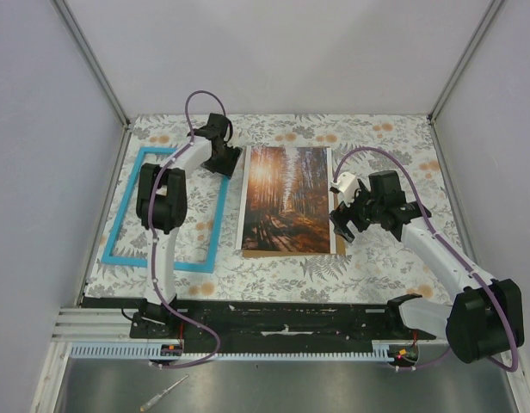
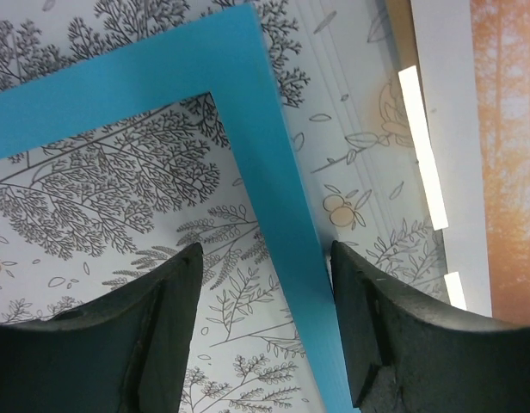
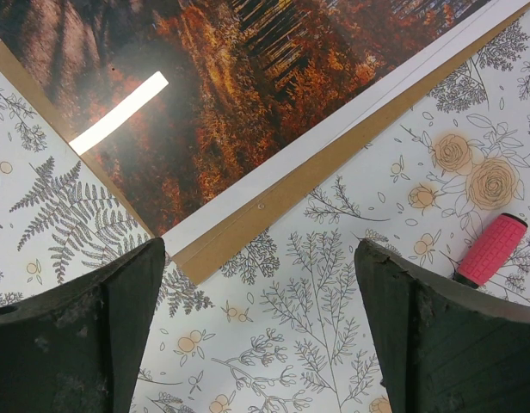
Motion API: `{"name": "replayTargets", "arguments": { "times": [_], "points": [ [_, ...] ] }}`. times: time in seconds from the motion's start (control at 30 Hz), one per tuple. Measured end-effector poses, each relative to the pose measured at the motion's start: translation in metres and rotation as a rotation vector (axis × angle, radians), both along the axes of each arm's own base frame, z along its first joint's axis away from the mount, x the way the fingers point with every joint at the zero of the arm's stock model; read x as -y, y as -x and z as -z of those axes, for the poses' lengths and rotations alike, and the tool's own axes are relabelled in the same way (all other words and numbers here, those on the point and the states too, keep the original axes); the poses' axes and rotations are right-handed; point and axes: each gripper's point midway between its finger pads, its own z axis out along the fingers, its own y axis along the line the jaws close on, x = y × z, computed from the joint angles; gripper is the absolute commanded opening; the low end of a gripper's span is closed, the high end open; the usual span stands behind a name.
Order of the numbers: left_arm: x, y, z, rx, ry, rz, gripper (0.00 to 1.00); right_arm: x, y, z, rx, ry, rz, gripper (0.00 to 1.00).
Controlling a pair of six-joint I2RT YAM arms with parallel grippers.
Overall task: Take the photo out of the frame
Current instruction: Adjust the photo frame item at the center of the board.
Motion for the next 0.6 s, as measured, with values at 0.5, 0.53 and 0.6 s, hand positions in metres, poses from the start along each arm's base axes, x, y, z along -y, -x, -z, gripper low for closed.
{"name": "replayTargets", "arguments": {
  "times": [0.5, 0.53, 0.6],
  "points": [
    [-0.008, -0.038, -0.005, 0.053, -0.081, -0.045, 0.65, 0.000, 0.000, 0.000, -0.002, -0.001, -0.001, 0.98],
    [-0.009, -0.040, -0.005, 0.056, -0.086, -0.048, 0.65, 0.000, 0.001, 0.000, -0.003, -0.001, -0.001, 0.98],
    [-0.011, -0.042, -0.005, 0.059, -0.100, -0.055, 0.65, 0.000, 0.001, 0.000, -0.003, -0.001, -0.001, 0.98]
  ]
}}
